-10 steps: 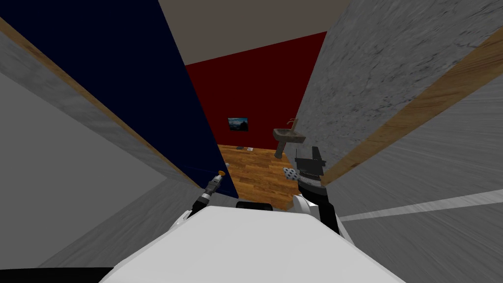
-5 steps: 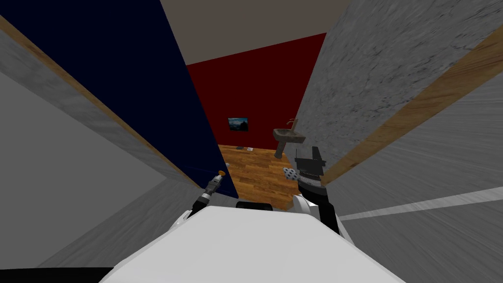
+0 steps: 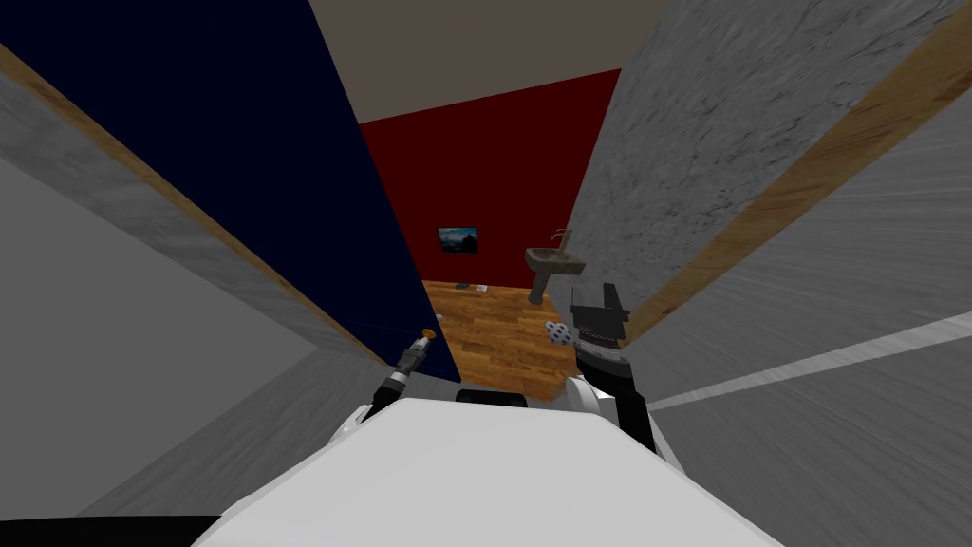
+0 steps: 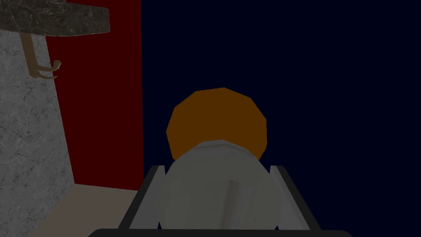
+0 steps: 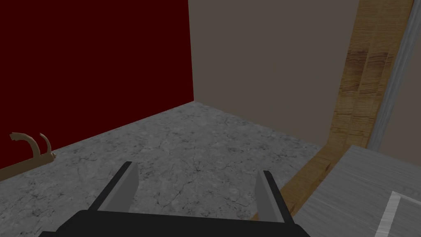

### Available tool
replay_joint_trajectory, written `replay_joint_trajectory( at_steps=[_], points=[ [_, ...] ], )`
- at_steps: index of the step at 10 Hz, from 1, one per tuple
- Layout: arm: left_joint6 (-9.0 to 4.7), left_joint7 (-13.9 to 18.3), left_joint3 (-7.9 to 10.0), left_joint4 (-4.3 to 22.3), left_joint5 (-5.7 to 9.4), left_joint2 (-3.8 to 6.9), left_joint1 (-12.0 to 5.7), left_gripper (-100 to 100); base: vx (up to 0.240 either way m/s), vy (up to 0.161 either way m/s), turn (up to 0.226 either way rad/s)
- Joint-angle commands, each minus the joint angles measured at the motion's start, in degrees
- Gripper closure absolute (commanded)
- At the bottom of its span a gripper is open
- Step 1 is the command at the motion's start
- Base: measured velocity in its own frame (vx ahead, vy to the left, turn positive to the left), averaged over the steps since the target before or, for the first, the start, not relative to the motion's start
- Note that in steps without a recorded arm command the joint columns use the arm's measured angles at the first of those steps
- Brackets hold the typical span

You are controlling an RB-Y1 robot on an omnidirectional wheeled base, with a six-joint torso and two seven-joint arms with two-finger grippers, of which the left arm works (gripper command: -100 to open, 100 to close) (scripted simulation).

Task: Pull the door open

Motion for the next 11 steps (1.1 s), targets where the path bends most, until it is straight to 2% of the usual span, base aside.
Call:
replay_joint_trajectory(
  at_steps=[1, 7, 8, 10, 11],
  points=[
    [0.10, 2.61, -0.38, 0.05, 0.65, -0.13, -0.03, 100, -0.036, 0.018, -0.049],
    [0.86, 11.53, -1.60, -0.14, 3.45, -0.25, -0.50, 100, -0.045, 0.020, -0.047],
    [0.86, 11.84, -1.60, -0.14, 3.45, -0.25, -0.50, 100, -0.031, 0.020, -0.033],
    [1.25, 15.42, -2.22, -0.23, 4.87, -0.31, -0.74, 100, -0.046, 0.023, -0.066],
    [1.25, 16.16, -2.22, -0.23, 4.87, -0.31, -0.74, 100, -0.043, 0.022, -0.034]
  ],
)
